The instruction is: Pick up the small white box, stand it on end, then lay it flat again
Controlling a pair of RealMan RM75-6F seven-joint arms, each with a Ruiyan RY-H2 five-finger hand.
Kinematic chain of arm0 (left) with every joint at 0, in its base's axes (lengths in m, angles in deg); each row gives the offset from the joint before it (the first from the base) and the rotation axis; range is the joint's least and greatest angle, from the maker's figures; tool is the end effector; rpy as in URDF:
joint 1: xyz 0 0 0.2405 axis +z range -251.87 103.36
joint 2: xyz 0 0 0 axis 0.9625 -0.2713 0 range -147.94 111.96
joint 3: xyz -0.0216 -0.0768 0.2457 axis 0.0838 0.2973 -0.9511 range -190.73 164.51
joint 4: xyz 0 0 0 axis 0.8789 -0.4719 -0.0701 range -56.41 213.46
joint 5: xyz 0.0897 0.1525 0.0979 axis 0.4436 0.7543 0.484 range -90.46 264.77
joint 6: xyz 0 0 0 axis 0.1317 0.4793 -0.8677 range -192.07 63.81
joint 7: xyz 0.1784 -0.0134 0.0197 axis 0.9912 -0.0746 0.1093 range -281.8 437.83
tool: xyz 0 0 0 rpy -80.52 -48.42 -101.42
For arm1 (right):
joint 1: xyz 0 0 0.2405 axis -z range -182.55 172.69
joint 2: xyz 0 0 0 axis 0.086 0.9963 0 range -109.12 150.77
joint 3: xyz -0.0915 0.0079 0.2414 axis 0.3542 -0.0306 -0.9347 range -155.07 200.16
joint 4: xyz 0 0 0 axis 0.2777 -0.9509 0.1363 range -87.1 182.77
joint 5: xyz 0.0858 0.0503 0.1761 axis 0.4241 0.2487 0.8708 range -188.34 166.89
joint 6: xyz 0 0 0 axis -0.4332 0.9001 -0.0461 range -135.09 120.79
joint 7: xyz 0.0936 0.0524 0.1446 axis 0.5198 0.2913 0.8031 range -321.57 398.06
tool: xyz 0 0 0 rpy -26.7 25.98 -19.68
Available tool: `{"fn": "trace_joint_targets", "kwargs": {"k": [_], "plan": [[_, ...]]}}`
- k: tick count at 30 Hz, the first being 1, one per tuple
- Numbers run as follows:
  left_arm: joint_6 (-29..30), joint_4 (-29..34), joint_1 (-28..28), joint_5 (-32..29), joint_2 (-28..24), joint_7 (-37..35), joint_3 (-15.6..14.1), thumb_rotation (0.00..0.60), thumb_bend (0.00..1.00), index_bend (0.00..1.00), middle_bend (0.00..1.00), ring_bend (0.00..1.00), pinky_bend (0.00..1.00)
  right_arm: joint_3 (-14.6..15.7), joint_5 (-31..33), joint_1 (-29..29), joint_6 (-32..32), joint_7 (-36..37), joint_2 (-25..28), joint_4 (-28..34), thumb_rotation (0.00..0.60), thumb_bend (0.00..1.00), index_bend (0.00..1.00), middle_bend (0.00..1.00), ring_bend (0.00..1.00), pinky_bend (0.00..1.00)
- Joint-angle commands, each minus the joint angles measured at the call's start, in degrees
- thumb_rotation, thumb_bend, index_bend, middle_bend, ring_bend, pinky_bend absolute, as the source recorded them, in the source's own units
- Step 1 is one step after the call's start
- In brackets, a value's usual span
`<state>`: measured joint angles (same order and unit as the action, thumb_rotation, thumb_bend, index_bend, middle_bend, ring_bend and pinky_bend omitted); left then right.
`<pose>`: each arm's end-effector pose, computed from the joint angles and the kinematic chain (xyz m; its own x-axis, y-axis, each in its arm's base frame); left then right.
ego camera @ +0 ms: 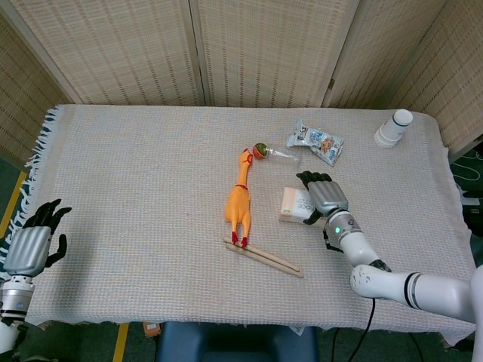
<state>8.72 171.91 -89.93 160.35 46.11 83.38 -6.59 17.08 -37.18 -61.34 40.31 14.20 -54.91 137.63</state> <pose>-0.3014 0.2848 0.1548 0.4206 0.0879 0.9030 0.9056 0.0197 -0.4237 -0.1712 -0.4199 0.0270 0.3791 -0.4643 0.8004 -0.9180 -0.0799 0.3884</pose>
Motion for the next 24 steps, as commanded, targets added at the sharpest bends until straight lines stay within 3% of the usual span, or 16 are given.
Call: {"fn": "trace_joint_targets", "kwargs": {"k": [1,10,24], "plan": [[-0.1,-0.2,0.0,-0.1,0.0,-0.2,0.1,0.6,0.63,0.16,0.0,0.0,0.2,-0.6,-0.1,0.1,-1.3,1.2,-1.8,-2.9,0.6,0.07,0.01,0.02,0.0,0.0],[-0.6,-1.2,0.0,-0.9,-0.1,-1.3,0.4,0.6,0.63,0.16,0.0,0.0,0.2,-1.7,-0.7,-0.3,-4.6,3.1,-5.4,-8.3,0.6,0.07,0.08,0.05,0.0,0.0],[-1.0,-1.2,-0.1,-0.5,0.0,-1.7,0.3,0.6,0.63,0.16,0.0,0.0,0.2,-1.8,-1.9,-0.5,-5.8,3.7,-8.7,-11.3,0.6,0.07,0.2,0.12,0.0,0.0]]}}
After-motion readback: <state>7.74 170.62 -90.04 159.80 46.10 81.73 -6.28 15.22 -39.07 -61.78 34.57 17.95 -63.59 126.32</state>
